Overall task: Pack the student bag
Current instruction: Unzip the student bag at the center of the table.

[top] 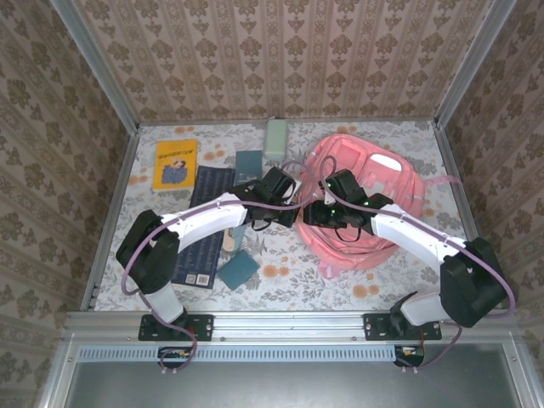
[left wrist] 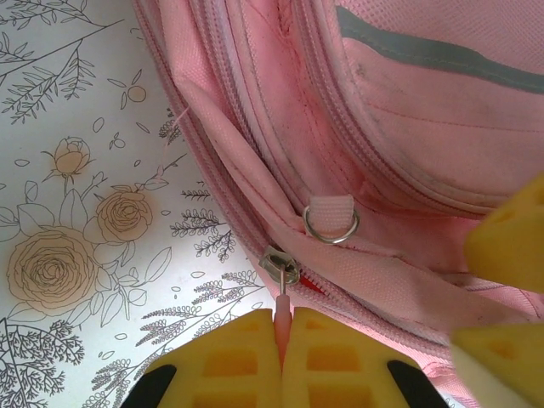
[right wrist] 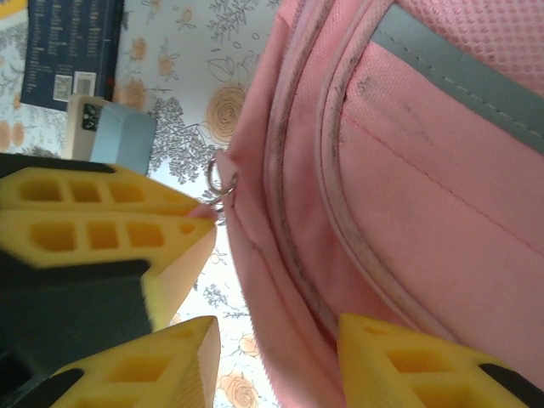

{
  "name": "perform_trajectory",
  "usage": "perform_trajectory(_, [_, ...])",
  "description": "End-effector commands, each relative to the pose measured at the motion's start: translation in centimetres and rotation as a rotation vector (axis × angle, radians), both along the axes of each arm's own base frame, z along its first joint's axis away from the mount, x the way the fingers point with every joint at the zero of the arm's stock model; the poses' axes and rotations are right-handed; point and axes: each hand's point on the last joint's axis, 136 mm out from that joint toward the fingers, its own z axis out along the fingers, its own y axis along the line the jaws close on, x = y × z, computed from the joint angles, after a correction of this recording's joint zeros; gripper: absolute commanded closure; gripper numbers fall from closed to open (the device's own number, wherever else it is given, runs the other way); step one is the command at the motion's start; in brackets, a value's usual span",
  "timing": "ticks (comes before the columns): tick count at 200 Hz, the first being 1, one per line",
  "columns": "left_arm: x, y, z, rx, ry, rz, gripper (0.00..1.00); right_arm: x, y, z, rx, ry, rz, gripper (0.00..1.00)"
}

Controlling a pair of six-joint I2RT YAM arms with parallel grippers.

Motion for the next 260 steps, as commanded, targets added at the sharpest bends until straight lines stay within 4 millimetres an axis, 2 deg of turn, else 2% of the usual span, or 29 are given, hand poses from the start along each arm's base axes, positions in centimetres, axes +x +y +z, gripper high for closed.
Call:
perform_trajectory(1, [0.0,-1.0,2.8,-0.081,-0.028,-0.008,1.00,0.9,1.6,0.2,0.023,-0.022,0.048,0.59])
perform_trajectory(12, [-0.1,-1.0,2.8,-0.080,-0.025,-0.009,1.00,1.0,1.7,-0.2,0.012,-0.017,0.052,0.60])
perform_trajectory(28, [-0.1,-0.9,2.8,-0.079,-0.026,-0.004,1.00,1.1,1.7,-0.6,-0.003,-0.009,0.053,0.72])
perform_trajectory(46, [0.2,-0.6,2.5,-0.062,-0.030,0.009,1.00,0.9,1.2,-0.6,-0.030,-0.012,0.057,1.00])
perform_trajectory(64, [1.1,0.3,2.1,-0.027,-0.047,0.052,1.00,0.3,0.9,0.1,-0.038,-0.027,0.073,1.00])
perform_trajectory(89, [3.4,1.9,1.2,0.000,-0.055,0.128,1.00,-0.8,0.7,1.1,-0.024,-0.041,0.106,1.00])
perform_trajectory(95, [4.0,2.0,1.2,-0.004,-0.056,0.140,1.00,-1.1,0.6,0.8,-0.027,-0.031,0.112,1.00])
perform_trajectory(99, [4.3,2.1,1.2,-0.006,-0.056,0.148,1.00,-1.3,0.5,1.8,-0.014,-0.056,0.113,1.00])
perform_trajectory(116, [5.9,2.5,1.0,-0.003,-0.061,0.177,1.00,-2.1,0.3,2.1,-0.005,-0.060,0.125,1.00])
perform_trajectory(169, [11.8,1.6,0.3,-0.002,-0.092,0.241,1.00,-4.5,0.4,2.7,0.041,-0.057,0.195,1.00])
perform_trajectory(215, [16.6,0.3,-1.3,-0.017,-0.077,0.324,1.00,-5.3,0.5,3.4,0.048,-0.059,0.227,1.00])
perform_trajectory(242, [18.1,0.9,-2.7,0.019,-0.068,0.388,1.00,-5.6,0.5,3.5,0.055,-0.058,0.230,1.00])
perform_trajectory(260, [18.8,2.3,-3.5,0.053,-0.068,0.456,1.00,-5.7,0.6,3.6,0.062,-0.056,0.233,1.00])
